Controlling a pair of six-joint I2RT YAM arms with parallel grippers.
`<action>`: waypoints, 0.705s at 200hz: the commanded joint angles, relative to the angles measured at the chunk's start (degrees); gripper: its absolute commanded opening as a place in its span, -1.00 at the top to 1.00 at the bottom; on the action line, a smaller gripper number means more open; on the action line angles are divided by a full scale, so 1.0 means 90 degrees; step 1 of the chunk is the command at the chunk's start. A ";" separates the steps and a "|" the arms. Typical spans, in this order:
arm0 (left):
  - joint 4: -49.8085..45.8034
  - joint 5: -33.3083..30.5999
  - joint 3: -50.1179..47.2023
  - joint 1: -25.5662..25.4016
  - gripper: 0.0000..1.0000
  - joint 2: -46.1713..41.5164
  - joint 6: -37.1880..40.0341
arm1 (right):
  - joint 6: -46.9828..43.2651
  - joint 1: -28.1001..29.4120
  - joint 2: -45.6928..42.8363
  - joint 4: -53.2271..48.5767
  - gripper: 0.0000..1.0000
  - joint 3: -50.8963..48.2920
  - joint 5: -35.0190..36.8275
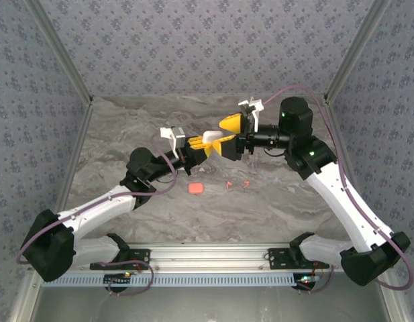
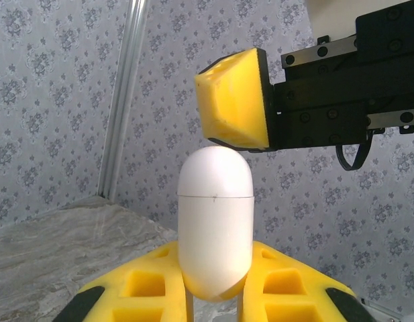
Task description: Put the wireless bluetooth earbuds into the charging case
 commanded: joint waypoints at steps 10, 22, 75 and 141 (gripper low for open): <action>-0.0232 -0.0070 0.0265 -0.0017 1.00 -0.0014 0.0109 | -0.0382 -0.0017 -0.0408 -0.0642 -1.00 0.0020 0.1839; -0.0488 -0.0133 0.0217 -0.0020 1.00 -0.0024 0.0105 | -0.0370 -0.0037 -0.0592 -0.0655 -1.00 -0.0116 0.2581; -0.1084 -0.0532 -0.0791 0.0260 1.00 -0.0114 -0.0685 | -0.0119 -0.0330 -0.0593 -0.0669 -1.00 -0.0702 0.3227; -0.3220 -0.1373 -0.2372 0.0912 1.00 -0.1364 -0.1237 | 0.0059 -0.0339 0.0146 -0.0690 -1.00 -0.1024 0.3057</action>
